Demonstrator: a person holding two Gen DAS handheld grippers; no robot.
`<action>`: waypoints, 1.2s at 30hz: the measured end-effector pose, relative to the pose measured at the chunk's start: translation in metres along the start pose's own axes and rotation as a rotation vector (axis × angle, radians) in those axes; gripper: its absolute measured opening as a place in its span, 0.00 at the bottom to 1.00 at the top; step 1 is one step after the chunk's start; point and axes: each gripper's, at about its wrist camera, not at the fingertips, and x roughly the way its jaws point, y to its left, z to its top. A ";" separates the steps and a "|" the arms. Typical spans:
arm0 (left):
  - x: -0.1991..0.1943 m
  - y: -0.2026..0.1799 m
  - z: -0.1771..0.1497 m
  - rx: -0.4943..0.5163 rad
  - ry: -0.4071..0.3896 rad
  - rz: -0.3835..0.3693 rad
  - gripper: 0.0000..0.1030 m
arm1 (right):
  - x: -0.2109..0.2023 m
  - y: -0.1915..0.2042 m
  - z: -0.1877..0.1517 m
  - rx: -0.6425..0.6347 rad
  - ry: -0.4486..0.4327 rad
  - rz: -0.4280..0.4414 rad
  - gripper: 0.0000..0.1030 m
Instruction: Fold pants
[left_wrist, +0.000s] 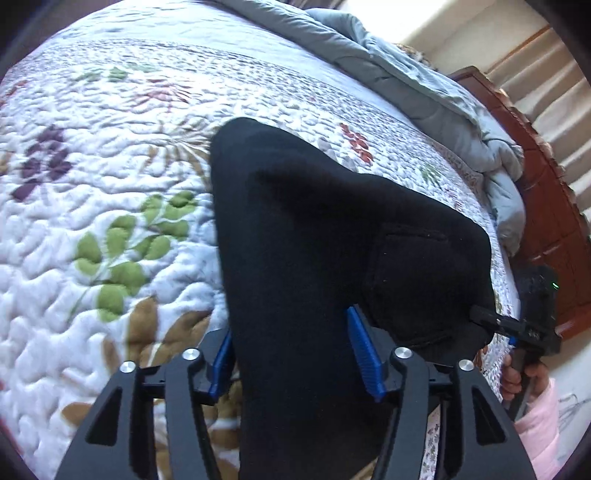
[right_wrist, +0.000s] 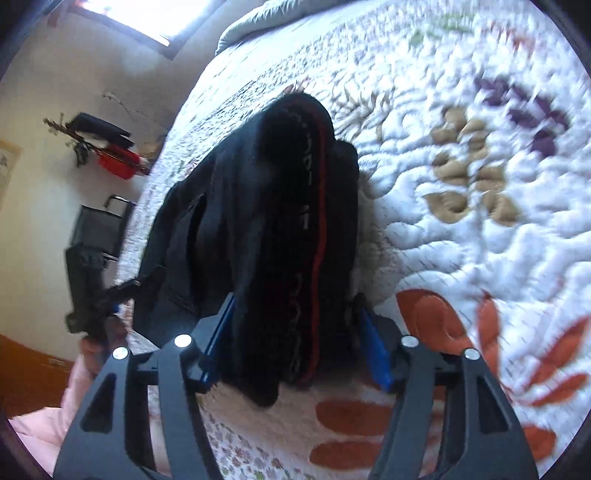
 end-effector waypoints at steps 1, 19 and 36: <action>-0.007 -0.002 -0.002 -0.002 -0.007 0.029 0.60 | -0.010 0.009 -0.004 -0.026 -0.025 -0.054 0.61; -0.024 -0.059 -0.025 0.054 0.007 0.162 0.67 | 0.001 0.086 -0.012 -0.146 -0.020 -0.285 0.51; -0.046 -0.064 -0.053 0.077 -0.030 0.258 0.88 | -0.037 0.115 -0.054 -0.176 -0.170 -0.372 0.76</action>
